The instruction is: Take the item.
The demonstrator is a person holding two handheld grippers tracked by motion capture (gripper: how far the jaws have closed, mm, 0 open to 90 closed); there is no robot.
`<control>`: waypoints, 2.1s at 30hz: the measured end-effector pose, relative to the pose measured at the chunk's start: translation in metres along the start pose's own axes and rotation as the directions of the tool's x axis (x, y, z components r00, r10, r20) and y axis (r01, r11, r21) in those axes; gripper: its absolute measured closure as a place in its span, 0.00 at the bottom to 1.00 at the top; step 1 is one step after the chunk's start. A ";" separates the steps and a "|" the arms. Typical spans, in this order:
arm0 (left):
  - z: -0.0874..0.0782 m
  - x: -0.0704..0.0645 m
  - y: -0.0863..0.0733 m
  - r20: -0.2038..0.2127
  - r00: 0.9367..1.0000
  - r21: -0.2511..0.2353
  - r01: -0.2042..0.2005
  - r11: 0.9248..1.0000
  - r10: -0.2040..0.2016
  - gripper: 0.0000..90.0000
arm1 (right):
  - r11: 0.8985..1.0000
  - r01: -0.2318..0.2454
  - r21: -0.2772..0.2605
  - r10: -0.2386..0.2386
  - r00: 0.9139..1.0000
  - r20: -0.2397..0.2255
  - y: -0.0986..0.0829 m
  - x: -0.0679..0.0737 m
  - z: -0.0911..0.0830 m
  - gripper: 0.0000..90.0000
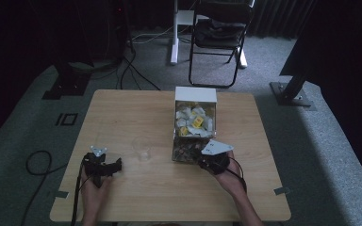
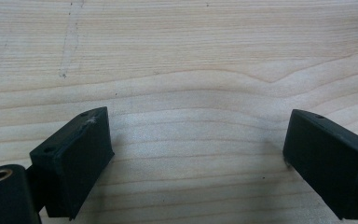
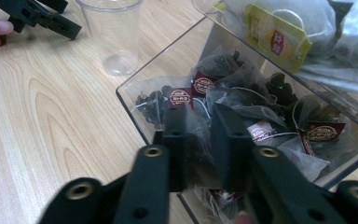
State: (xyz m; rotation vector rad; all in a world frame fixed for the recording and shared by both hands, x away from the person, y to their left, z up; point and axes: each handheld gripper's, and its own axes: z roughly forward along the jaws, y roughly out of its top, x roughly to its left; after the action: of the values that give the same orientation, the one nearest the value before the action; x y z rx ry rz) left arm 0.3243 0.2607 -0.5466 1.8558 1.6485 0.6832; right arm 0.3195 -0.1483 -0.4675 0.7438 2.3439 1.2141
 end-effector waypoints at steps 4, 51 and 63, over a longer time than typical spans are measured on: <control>0.000 0.000 0.000 0.001 1.000 0.000 0.000 1.000 0.000 0.09 | 1.000 -0.002 0.003 0.002 1.000 -0.010 0.001 0.001 0.000 1.00; 0.000 0.000 0.000 0.000 1.000 0.000 0.000 1.000 0.000 0.09 | 0.994 0.015 -0.108 -0.020 0.999 -0.049 0.045 0.025 -0.007 1.00; 0.000 0.000 0.000 0.001 1.000 0.000 0.000 1.000 0.000 0.09 | 0.991 0.031 -0.129 -0.041 0.996 -0.081 0.061 0.035 0.001 1.00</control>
State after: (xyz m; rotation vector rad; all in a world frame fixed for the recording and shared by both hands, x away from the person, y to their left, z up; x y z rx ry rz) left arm 0.3243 0.2608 -0.5466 1.8555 1.6482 0.6825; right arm 0.3092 -0.0963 -0.4205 0.6169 2.3090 1.3889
